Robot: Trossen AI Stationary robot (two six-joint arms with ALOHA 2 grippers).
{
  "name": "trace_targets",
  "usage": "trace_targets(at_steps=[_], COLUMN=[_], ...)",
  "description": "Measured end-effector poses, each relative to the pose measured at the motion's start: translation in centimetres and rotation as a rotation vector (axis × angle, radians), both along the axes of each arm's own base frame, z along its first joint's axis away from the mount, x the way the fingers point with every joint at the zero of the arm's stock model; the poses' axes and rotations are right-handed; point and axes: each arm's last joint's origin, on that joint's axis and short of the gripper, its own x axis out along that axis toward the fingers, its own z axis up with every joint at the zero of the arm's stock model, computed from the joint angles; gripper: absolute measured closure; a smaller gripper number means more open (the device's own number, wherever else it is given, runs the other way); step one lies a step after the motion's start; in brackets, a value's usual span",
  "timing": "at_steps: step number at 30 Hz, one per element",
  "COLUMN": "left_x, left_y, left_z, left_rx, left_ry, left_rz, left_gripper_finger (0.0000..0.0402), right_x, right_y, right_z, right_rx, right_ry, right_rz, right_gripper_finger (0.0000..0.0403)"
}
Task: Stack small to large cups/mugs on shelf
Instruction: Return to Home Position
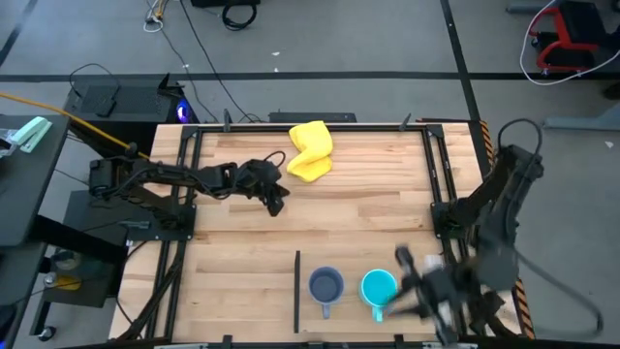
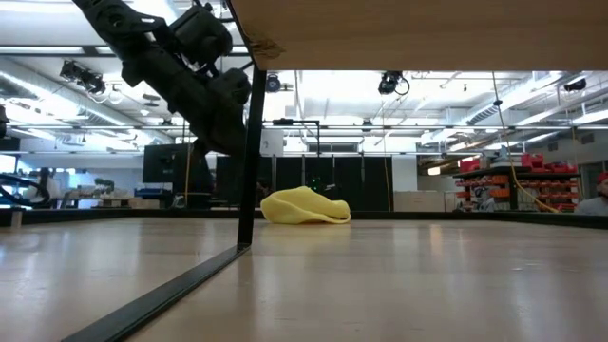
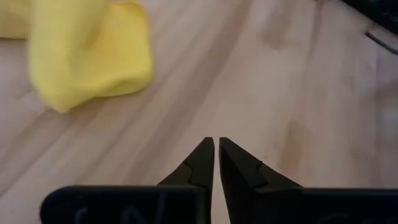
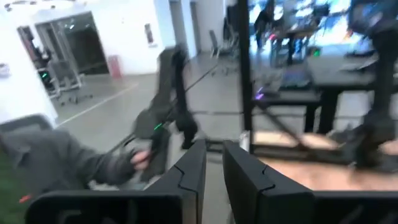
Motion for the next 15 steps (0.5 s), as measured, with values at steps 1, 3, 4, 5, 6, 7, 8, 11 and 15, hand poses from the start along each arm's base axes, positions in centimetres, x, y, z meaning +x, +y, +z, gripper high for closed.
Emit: trace_targets(at_steps=[1, 3, 4, 5, 6, 7, 8, 11, 15], left_x=[0.1, 0.2, 0.2, 0.3, 0.4, 0.4, 0.5, 0.7, 0.8], left_y=[-0.4, -1.0, -1.3, -1.5, -1.7, -1.9, -2.1, -2.5, -3.0], left_z=[0.0, 0.0, 0.0, 0.1, 0.1, 0.2, 0.3, 0.6, 1.3], left_rx=[0.011, 0.014, 0.014, 0.015, 0.021, 0.031, 0.039, 0.050, 0.069], left_ry=[0.003, 0.002, 0.000, -0.005, -0.012, -0.020, -0.031, -0.062, -0.108], left_rz=[-0.024, -0.054, -0.066, -0.076, -0.086, -0.098, -0.110, -0.129, -0.163], left_gripper_finger=[0.0368, 0.0368, 0.0368, 0.0370, 0.0371, 0.0373, 0.0375, 0.0378, 0.0375], right_x=[0.0, -0.3, -0.6, -1.1, -1.7, -2.3, -3.1, -4.9, -7.4], right_y=[-1.3, -3.8, -5.0, -6.2, -7.3, -8.3, -9.3, -11.8, -15.1], right_z=[0.8, 2.4, 3.2, 4.1, 4.8, 5.5, 6.2, 6.6, 4.5], right_rx=[-0.001, 0.002, -0.001, 0.003, -0.003, -0.011, -0.018, -0.028, 0.019], right_ry=[-0.016, -0.055, -0.082, -0.111, -0.143, -0.175, -0.203, -0.275, -0.333], right_rz=[-0.008, -0.017, -0.014, -0.009, -0.002, -0.002, -0.009, -0.040, -0.086], right_gripper_finger=[0.0341, 0.0341, 0.0341, 0.0341, 0.0341, 0.0341, 0.0341, 0.0341, 0.0341])
